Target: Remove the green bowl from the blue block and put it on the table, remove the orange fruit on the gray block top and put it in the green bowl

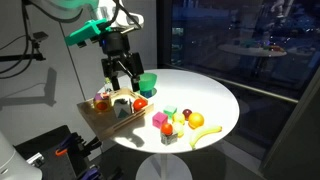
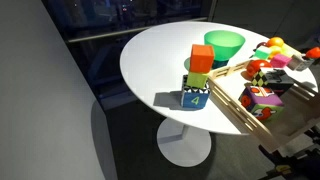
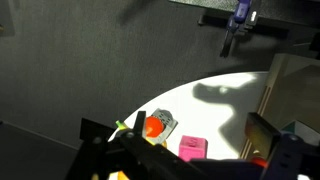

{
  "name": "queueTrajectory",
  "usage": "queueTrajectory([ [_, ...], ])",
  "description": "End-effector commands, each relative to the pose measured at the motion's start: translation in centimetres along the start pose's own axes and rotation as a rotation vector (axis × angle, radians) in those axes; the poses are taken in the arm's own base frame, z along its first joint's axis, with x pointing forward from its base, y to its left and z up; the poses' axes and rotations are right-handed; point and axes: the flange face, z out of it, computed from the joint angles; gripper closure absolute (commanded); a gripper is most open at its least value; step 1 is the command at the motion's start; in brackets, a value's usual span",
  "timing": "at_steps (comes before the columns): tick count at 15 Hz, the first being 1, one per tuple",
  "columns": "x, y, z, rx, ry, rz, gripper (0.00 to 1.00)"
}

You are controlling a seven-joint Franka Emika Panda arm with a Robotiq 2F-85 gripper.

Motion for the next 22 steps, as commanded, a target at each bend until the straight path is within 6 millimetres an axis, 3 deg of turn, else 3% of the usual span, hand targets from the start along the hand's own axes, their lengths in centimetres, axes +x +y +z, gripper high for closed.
queueTrajectory([
  [1, 0.0, 0.0, 0.0, 0.0, -0.001, 0.0, 0.0],
  [13, 0.5, -0.2, -0.5, 0.011, 0.015, 0.017, 0.0],
  [22, 3.4, -3.1, -3.9, 0.077, 0.141, 0.067, 0.0],
])
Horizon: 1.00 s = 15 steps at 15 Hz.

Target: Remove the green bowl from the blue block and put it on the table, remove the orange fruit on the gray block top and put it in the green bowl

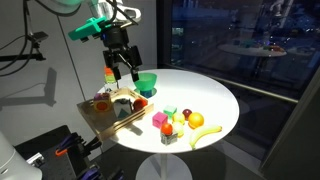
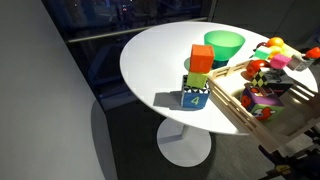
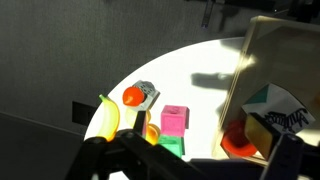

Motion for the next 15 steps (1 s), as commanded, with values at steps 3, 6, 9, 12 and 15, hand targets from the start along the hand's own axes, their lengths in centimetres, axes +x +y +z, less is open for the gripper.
queueTrajectory([
  [3, 3.0, -2.4, -2.1, 0.04, 0.073, 0.057, 0.0],
  [6, 4.7, -3.7, -2.5, 0.056, 0.085, 0.098, 0.0],
  [9, 7.0, -4.8, -2.4, 0.074, 0.063, 0.142, 0.0],
  [12, 9.5, -5.7, -2.0, 0.079, 0.044, 0.181, 0.0],
  [15, 12.2, -6.6, -1.1, 0.075, 0.038, 0.217, 0.0],
])
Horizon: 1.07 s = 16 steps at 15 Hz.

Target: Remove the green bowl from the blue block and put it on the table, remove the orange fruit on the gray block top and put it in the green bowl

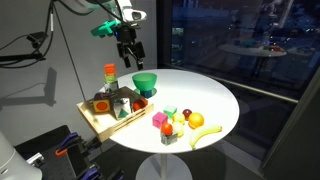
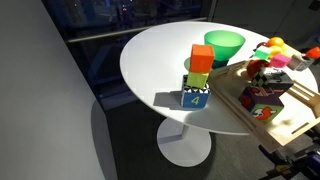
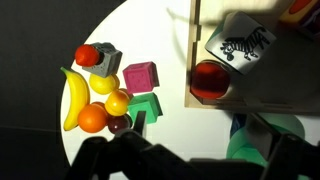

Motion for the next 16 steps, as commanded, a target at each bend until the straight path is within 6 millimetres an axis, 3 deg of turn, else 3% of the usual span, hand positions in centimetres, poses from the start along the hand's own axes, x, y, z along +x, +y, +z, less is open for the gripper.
queueTrajectory([
  [1, 3.6, -1.6, 0.7, 0.014, -0.013, 0.048, 0.0],
  [8, 8.2, -4.8, 3.4, 0.038, -0.06, 0.043, 0.0],
  [16, 12.1, -8.6, 6.1, 0.042, -0.078, 0.033, 0.0],
])
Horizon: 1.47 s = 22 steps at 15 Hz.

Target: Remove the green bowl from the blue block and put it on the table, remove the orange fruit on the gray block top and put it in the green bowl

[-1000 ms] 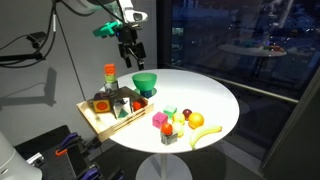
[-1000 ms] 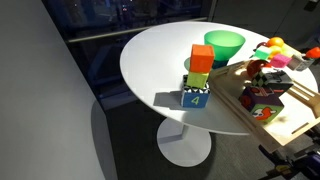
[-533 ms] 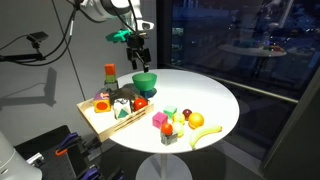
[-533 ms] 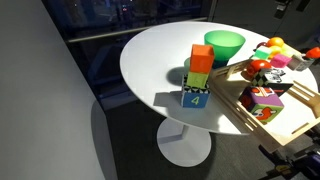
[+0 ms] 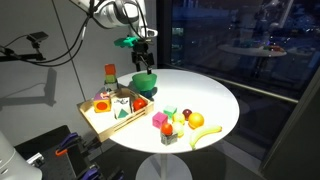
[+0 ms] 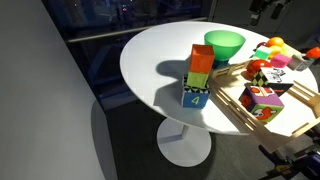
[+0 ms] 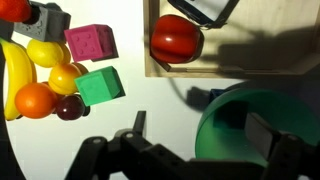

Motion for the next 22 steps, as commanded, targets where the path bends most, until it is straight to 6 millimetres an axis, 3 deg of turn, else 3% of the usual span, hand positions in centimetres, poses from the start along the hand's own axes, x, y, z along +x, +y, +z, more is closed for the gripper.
queueTrajectory([
  [1, 2.2, -2.1, 0.4, 0.019, -0.007, 0.025, 0.0],
  [5, 3.5, -4.4, 2.0, 0.005, -0.006, 0.036, 0.0],
  [9, 4.5, -5.4, 3.8, -0.003, -0.023, 0.057, 0.0],
  [20, 5.8, -4.4, 6.3, -0.03, -0.039, 0.105, 0.0],
  [22, 5.9, -4.2, 6.6, -0.042, -0.04, 0.105, 0.28],
])
